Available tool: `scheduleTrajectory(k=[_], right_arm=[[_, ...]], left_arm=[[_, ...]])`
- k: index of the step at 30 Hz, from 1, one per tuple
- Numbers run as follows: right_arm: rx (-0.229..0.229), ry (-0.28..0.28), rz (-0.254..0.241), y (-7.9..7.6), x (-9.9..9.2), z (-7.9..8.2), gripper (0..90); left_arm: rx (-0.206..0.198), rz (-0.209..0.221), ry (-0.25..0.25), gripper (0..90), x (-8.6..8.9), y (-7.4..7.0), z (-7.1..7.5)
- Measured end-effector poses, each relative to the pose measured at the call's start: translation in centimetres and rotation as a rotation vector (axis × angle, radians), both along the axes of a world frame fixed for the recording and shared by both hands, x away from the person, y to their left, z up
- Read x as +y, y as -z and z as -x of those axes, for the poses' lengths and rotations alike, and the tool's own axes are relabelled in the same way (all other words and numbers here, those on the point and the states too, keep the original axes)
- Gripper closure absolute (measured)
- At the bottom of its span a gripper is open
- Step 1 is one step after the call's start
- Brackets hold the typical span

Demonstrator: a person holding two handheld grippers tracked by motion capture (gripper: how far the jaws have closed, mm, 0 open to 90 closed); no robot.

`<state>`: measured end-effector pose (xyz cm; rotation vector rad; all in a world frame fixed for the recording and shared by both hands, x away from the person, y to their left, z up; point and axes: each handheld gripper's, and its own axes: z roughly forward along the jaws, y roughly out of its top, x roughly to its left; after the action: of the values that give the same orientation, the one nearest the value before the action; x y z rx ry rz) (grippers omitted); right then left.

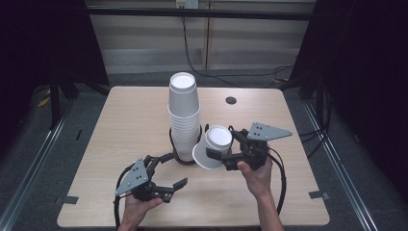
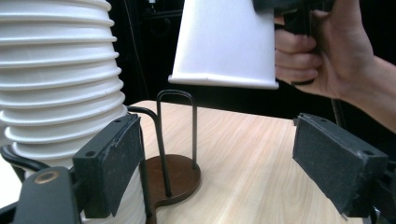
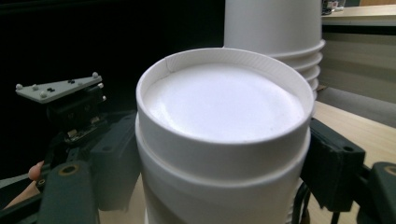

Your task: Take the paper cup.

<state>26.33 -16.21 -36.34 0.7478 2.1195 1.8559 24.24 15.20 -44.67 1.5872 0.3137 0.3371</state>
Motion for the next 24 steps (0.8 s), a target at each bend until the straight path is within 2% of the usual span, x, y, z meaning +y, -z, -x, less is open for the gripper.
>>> scheduleTrajectory(k=[6, 9, 12, 17, 19, 24], right_arm=[[0.013, -0.023, -0.005, 1.4, 1.0, 0.4, 22.7], [0.02, -0.031, 0.01, 2.0, 1.5, 0.6, 22.6], [0.016, -0.018, 0.009, 2.7, 1.8, 0.8, 22.7], [0.037, -0.029, 0.003, 3.8, 2.2, 0.9, 22.7], [0.046, -0.038, -0.001, 4.2, 2.3, 0.9, 22.7], [0.058, -0.061, -0.005, 4.8, 2.9, 1.0, 22.7]], left_arm=[[0.008, 0.002, 0.012, 15.6, -0.3, 0.4, 0.2], [0.0, 0.002, 0.02, 15.5, -0.3, 0.6, 0.2], [0.0, 0.001, 0.03, 15.3, -0.4, 0.7, 0.2], [0.001, -0.003, 0.045, 15.3, -0.7, 0.9, 0.2], [0.005, 0.008, 0.054, 15.3, -0.9, 1.1, 0.2], [0.016, -0.019, 0.064, 15.3, -1.4, 1.5, 0.0]])
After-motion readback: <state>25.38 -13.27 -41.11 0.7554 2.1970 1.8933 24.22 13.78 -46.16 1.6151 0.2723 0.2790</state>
